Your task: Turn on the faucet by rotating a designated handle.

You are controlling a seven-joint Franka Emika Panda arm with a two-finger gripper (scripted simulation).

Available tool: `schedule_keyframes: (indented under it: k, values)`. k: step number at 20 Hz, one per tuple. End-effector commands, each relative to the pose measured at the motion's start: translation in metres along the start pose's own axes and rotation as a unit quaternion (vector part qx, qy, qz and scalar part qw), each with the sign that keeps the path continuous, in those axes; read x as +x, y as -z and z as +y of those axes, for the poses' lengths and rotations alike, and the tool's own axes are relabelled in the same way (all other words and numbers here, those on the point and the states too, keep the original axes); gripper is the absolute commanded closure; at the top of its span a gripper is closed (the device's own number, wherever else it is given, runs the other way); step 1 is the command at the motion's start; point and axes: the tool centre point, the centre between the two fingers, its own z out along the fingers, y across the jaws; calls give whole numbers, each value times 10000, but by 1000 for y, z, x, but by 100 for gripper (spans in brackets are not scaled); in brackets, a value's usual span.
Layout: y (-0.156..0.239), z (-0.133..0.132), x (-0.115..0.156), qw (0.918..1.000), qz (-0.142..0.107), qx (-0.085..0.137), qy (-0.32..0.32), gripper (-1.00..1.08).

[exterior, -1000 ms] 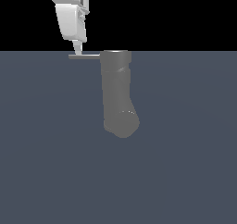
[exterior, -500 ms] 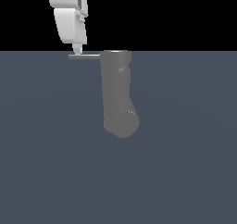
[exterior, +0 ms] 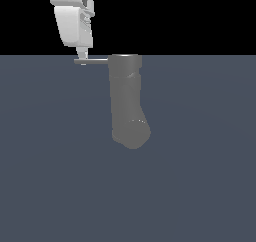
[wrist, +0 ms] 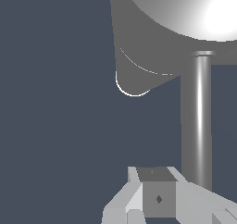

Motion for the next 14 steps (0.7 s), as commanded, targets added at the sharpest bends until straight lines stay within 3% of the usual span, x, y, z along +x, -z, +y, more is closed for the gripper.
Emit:
schedule_keyframes:
  k: [1,14]
  values:
    - [0,8,1,10000,4,-15,-1,108]
    - [0,44,2,10000,4,-15,-1,108]
